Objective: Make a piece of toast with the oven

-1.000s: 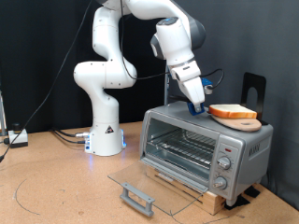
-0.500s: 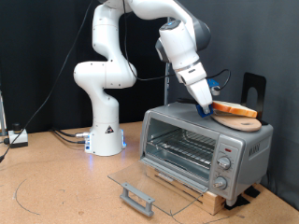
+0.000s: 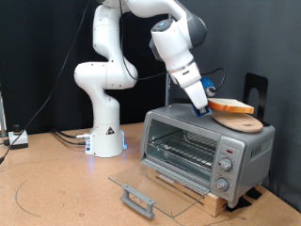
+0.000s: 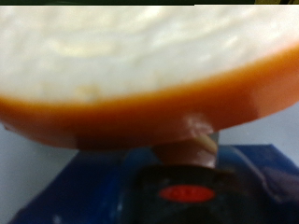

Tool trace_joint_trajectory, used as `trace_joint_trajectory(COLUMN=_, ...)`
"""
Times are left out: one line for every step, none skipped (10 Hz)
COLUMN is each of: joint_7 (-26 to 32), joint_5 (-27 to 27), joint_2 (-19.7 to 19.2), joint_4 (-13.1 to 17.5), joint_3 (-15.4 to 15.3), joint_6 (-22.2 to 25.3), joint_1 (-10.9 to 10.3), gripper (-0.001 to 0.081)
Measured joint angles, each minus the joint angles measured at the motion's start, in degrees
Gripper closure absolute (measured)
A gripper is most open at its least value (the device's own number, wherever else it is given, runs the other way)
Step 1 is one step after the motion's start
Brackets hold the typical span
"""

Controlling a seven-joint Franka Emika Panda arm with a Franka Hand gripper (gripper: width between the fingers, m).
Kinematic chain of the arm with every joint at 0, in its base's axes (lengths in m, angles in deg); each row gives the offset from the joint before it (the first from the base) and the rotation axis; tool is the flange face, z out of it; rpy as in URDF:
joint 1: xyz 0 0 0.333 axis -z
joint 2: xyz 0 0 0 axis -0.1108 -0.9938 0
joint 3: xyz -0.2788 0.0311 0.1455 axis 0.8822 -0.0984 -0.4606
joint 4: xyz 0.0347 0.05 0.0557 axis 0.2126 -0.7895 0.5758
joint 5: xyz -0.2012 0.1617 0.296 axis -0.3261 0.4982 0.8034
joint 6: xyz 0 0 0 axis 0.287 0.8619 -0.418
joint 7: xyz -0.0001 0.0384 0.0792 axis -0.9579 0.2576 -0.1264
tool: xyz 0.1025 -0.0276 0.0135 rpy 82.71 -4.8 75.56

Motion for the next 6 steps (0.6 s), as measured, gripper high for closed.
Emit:
trace_joint_trajectory(joint_7=1.33, joint_5=0.78, joint_2=0.43, joint_4=0.10, joint_3=1.62, joint_6=1.69, joint_1=0.00, gripper=0.0411)
trace_joint_trajectory(joint_7=2.64, joint_5=1.47, joint_2=0.91, joint_4=0.33, joint_3=3.19, joint_6=3.22, joint_1=0.00, gripper=0.0411)
trace_joint_trajectory(joint_7=3.39, joint_5=1.60, joint_2=1.46, joint_4=0.50, joint_3=4.52, joint_6=4.28, joint_1=0.06, gripper=0.0411)
trace_joint_trajectory(joint_7=3.53, joint_5=1.60, joint_2=1.98, joint_4=0.57, joint_3=5.06, joint_6=5.05, joint_1=0.05, gripper=0.0411)
trace_joint_trajectory(joint_7=3.52, joint_5=1.59, joint_2=1.91, joint_4=0.43, joint_3=5.01, joint_6=5.05, joint_1=0.06, gripper=0.0411)
trace_joint_trajectory(joint_7=4.14, joint_5=1.59, joint_2=1.75, joint_4=0.36, joint_3=5.41, joint_6=5.04, joint_1=0.18, gripper=0.0411)
